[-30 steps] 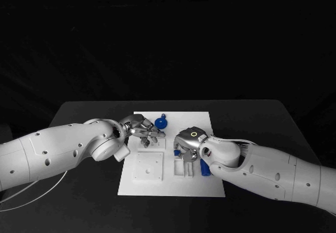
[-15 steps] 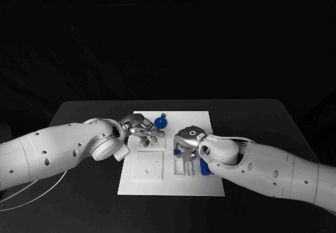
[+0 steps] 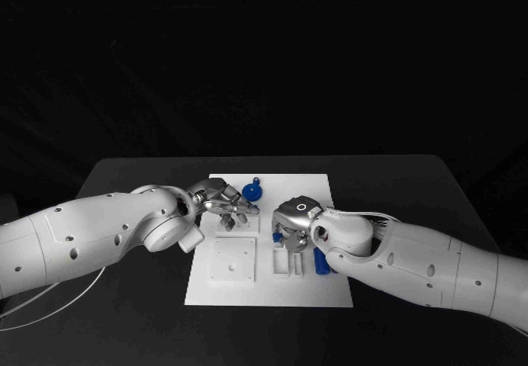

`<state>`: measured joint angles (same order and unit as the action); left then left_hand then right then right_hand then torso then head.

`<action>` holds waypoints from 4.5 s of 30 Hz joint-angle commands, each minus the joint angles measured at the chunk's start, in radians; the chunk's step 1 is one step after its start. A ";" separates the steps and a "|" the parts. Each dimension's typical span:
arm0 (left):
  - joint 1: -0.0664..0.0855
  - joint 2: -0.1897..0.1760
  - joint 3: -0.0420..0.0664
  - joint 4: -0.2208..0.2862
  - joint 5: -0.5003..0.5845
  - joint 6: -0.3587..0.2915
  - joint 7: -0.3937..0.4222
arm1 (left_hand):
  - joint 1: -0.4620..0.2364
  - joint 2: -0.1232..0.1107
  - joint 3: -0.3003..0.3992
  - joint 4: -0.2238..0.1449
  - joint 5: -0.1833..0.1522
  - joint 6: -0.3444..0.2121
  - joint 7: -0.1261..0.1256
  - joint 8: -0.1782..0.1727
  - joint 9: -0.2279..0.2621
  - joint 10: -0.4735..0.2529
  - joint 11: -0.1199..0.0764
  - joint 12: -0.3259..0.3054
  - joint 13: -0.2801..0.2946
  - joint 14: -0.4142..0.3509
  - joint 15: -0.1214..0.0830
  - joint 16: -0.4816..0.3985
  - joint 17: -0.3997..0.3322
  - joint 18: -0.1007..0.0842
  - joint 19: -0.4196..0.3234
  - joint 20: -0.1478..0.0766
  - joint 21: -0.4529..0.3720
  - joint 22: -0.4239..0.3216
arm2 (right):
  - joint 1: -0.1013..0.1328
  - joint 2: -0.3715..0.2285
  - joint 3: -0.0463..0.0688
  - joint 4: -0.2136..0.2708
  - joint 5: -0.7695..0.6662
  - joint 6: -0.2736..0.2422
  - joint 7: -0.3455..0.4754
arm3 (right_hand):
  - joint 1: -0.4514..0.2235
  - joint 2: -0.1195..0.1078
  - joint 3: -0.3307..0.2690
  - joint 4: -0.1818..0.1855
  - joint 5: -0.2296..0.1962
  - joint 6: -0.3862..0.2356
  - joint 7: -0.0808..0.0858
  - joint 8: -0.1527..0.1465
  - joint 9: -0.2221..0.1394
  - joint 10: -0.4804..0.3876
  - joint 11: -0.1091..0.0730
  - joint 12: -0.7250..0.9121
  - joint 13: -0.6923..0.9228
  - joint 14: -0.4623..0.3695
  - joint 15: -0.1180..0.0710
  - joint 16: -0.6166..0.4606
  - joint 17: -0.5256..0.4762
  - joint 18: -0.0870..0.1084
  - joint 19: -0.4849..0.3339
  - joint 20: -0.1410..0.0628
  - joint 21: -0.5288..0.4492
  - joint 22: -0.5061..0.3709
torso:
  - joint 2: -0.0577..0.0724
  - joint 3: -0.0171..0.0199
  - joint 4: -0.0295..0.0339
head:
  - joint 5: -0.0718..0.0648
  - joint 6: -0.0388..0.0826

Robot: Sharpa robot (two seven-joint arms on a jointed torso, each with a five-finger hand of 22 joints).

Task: Assemble the parts on the task board

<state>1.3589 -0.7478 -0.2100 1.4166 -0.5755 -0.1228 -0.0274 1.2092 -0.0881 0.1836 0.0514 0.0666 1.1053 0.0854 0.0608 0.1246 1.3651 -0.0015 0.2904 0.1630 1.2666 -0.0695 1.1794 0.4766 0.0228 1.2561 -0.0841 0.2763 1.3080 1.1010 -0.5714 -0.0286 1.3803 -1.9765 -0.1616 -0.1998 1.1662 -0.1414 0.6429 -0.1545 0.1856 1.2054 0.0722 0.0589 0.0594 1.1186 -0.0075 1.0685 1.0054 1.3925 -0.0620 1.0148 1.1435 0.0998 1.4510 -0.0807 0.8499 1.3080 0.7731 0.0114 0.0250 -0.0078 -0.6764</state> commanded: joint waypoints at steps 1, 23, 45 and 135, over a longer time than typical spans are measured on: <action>0.000 0.002 0.001 0.002 -0.002 0.013 0.004 | 0.000 0.010 -0.001 -0.004 0.000 -0.007 0.001 0.005 -0.001 -0.006 0.002 0.006 0.001 0.000 0.005 -0.003 0.000 0.017 0.007 -0.001 -0.005 0.017 | -0.012 0.001 -0.009 -0.014 -0.007 0.042 -0.026 | -0.003 0.005 0.014 -0.001 0.019 0.005 0.002 0.003 0.004 0.002 -0.006 0.000 -0.002 0.000 -0.006 0.006 0.001 -0.009 -0.002 -0.004 0.006 0.097 | 0.000 -0.0005 0.0000 | -0.002 0.000; 0.000 0.004 0.001 0.005 -0.003 0.018 0.002 | -0.003 0.010 -0.001 -0.002 -0.001 -0.010 0.002 0.005 -0.001 -0.007 0.003 0.006 0.001 0.000 0.006 -0.002 0.000 0.017 0.007 -0.001 -0.005 0.017 | -0.012 0.013 -0.012 -0.022 -0.002 0.130 -0.032 | -0.056 -0.025 0.047 -0.041 0.132 -0.043 0.015 0.003 0.003 -0.024 0.002 -0.009 -0.017 -0.015 -0.001 0.005 0.005 -0.001 -0.019 0.001 -0.002 0.091 | 0.000 -0.0011 0.0006 | -0.004 -0.003; -0.001 0.004 0.000 -0.001 -0.009 0.011 0.001 | -0.003 0.008 -0.002 -0.001 -0.001 -0.011 0.002 0.005 -0.001 -0.007 0.003 0.007 0.001 0.000 0.006 -0.002 0.000 0.018 0.008 -0.001 -0.005 0.017 | -0.016 0.015 -0.024 -0.008 -0.044 -0.069 -0.077 | -0.027 -0.023 -0.054 -0.021 0.101 0.004 -0.001 0.003 0.003 0.012 -0.009 0.012 0.000 0.006 -0.009 0.022 0.016 -0.010 0.005 -0.006 0.038 0.102 | -0.001 -0.0007 0.0032 | 0.001 0.000; -0.025 0.049 -0.020 -0.060 0.177 0.112 0.027 | -0.160 0.012 -0.097 0.056 0.122 -0.190 -0.013 0.283 0.390 -0.148 0.007 0.245 0.087 -0.027 0.010 0.057 0.003 0.020 -0.023 0.004 0.046 0.018 | -0.018 -0.055 0.096 0.194 -0.044 -0.170 -0.120 | 0.000 -0.055 -0.023 0.037 0.092 0.011 -0.004 0.003 0.003 0.024 -0.013 -0.003 0.004 0.015 -0.015 0.011 0.023 -0.016 0.013 -0.015 0.042 0.104 | 0.000 -0.0002 0.0003 | 0.006 0.007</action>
<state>1.3341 -0.7014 -0.2313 1.3547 -0.3987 -0.0334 -0.0188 1.0520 -0.0828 0.0859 0.1101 0.1849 0.9227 0.0749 0.3474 0.5154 1.2220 0.0059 0.5400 0.2503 1.2451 -0.0623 1.2345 0.4810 0.0229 1.2397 -0.0824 0.3190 1.3074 1.0838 -0.6277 0.0668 1.5721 -2.0159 -0.3302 -0.3241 1.1589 -0.1899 0.6211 -0.1227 0.2779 1.2097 0.0664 0.0579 0.0619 1.1366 -0.0212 1.0723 1.0087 1.4002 -0.0766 1.0300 1.1659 0.0925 1.4560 -0.0963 0.8889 1.3073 0.7730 0.0110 0.0254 -0.0013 -0.6696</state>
